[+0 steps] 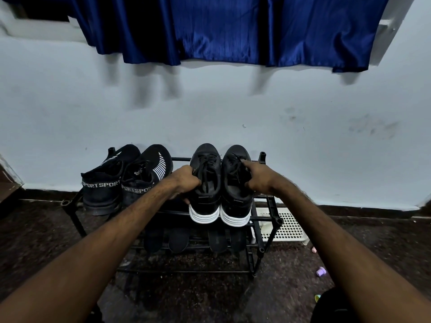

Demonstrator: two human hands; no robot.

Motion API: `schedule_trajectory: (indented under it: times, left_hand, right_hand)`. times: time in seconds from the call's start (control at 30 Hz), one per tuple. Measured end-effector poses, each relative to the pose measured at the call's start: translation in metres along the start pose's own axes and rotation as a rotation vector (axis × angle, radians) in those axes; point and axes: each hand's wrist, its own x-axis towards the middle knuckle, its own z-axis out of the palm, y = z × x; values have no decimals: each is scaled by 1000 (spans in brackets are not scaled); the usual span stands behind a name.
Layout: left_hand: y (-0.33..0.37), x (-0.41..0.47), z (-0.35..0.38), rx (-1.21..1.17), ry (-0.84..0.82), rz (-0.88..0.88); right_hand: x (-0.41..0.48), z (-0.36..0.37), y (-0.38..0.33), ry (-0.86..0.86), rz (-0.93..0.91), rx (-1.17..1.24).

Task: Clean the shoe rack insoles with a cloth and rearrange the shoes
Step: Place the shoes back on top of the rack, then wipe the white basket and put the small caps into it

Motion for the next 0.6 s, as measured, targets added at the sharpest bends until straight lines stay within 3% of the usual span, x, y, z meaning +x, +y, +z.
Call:
schedule_trajectory:
  times: [0.1,0.23,0.43,0.6]
  left_hand:
    - [12,-1,-8,97,-41,46]
    - [38,-8,-6,230,123,265]
    - [72,-30,51,427,190,607]
    - [115,-62,101,546,179,768]
  right_hand:
    - [-2,-2,1,-18,10,57]
    - [-7,-8,4,18,27,21]
    - [-49,-37,12,125,-18,-171]
    - [-109,-65,39,163,42,-226]
